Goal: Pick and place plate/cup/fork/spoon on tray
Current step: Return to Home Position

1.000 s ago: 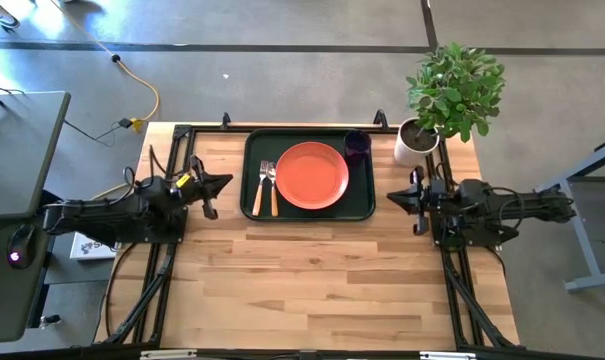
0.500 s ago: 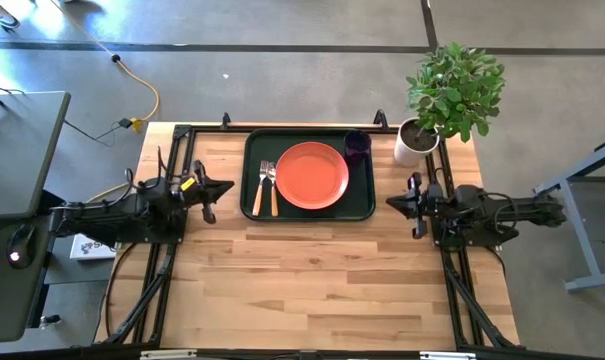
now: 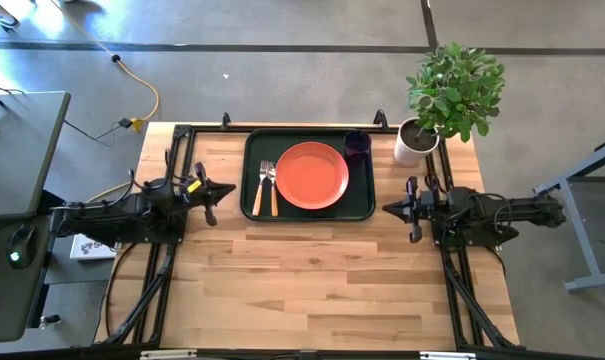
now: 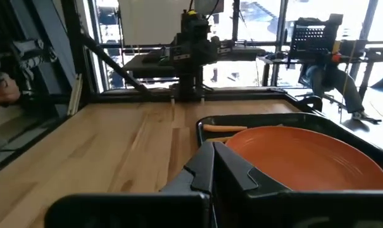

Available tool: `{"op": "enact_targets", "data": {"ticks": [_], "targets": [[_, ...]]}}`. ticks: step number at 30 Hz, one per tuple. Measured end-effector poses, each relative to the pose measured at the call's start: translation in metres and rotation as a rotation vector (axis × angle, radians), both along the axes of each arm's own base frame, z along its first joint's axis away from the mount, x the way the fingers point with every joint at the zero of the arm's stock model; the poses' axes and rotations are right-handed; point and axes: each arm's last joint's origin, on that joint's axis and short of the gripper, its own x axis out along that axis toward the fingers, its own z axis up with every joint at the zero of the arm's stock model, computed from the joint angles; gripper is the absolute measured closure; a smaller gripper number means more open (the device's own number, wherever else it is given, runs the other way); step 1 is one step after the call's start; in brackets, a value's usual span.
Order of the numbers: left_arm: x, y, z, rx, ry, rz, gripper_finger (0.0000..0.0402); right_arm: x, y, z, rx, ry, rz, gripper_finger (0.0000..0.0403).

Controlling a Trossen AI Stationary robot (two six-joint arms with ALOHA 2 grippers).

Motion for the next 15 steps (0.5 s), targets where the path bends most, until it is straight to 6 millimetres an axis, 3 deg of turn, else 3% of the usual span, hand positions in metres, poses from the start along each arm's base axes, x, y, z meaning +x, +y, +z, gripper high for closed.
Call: {"op": "enact_targets", "data": {"ticks": [15], "targets": [[0.0024, 0.0008, -0.0027, -0.018, 0.028, 0.011, 0.0401, -0.0001, -0.0021, 0.0010, 0.040, -0.014, -0.070, 0.0403]]}}
